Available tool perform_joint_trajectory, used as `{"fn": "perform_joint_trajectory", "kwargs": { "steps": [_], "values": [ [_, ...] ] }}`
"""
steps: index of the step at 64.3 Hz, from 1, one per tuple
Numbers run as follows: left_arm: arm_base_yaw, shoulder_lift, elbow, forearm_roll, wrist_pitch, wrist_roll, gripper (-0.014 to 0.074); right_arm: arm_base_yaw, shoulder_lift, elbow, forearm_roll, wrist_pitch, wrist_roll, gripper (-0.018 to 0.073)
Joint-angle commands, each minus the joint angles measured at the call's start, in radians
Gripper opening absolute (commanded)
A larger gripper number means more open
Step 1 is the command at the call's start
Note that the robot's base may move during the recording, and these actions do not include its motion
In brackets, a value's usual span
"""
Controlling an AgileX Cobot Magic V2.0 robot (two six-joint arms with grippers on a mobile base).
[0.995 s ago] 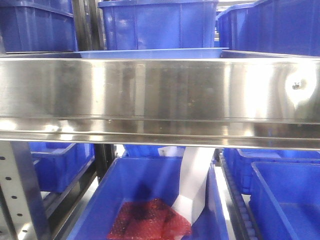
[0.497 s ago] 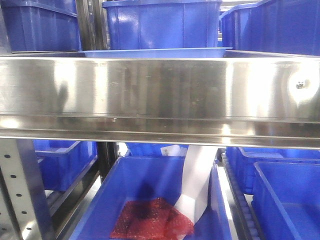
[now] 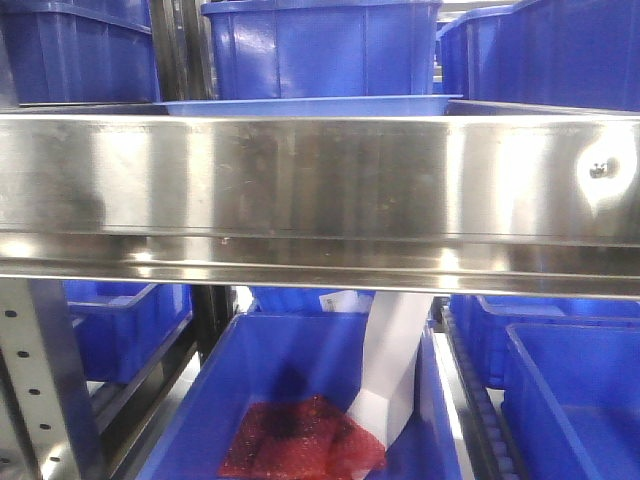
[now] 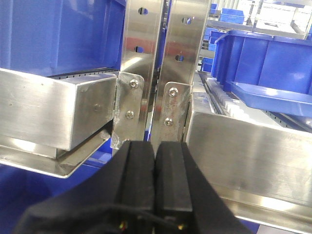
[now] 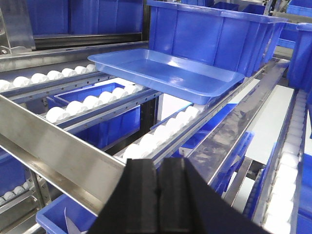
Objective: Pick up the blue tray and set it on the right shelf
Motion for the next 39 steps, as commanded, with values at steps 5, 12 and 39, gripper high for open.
{"fn": "perform_joint_trajectory", "kwargs": {
  "steps": [5,12,39],
  "values": [
    [0.001,-0.014,0.032,-0.005,-0.095,0.004,-0.0048,0.001,0.004,-0.027,-0.017,-0.089,-0.011,0.0052],
    [0.001,-0.014,0.032,-0.005,-0.095,0.004,-0.0048,0.001,0.004,-0.027,-0.017,-0.089,-0.011,0.0052],
    [0.001,-0.014,0.032,-0.005,-0.095,0.004,-0.0048,0.001,0.002,-0.026,-0.033,-0.088,-0.011,0.0052]
  ]
}}
